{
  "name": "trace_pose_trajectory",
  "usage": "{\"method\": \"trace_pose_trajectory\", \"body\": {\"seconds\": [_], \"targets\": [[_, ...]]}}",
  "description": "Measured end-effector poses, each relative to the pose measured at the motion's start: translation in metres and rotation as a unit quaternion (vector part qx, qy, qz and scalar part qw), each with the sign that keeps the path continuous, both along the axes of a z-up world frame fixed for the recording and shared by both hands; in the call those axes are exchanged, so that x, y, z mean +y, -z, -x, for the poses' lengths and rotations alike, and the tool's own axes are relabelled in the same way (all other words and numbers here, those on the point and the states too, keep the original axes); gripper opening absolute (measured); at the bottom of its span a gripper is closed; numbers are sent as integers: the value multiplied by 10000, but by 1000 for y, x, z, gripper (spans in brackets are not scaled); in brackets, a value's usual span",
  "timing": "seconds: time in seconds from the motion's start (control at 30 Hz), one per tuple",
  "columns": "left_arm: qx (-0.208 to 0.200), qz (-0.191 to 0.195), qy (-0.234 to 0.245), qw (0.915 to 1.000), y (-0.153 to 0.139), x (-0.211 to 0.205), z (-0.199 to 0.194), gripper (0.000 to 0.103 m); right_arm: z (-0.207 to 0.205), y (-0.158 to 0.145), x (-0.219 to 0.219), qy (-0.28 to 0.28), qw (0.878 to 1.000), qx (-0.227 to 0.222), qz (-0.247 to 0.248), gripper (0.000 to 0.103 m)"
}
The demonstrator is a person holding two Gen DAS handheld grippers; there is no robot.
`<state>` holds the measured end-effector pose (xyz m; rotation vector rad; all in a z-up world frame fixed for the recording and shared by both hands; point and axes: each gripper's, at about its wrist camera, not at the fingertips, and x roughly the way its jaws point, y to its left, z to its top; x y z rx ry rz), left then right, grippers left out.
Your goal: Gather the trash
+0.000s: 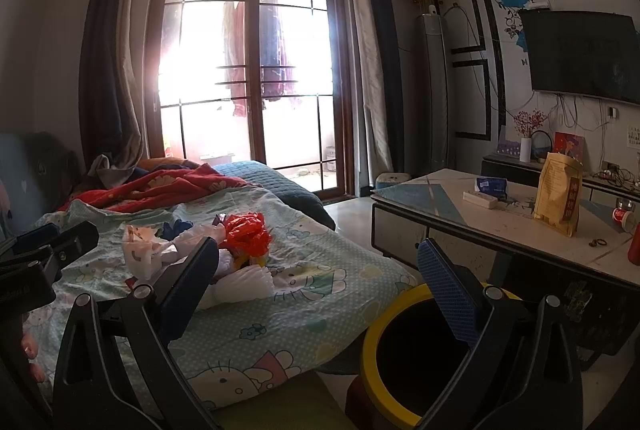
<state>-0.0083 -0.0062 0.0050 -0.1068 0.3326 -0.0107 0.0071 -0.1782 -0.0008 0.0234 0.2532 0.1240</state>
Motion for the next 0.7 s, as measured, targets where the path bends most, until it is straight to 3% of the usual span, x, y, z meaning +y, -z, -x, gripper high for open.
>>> {"method": "trace_pose_trajectory", "body": {"seconds": [0.7], "targets": [[164, 158, -54, 9997, 10, 17, -11, 92, -2, 2, 1, -146, 9999, 43, -11, 97]]}}
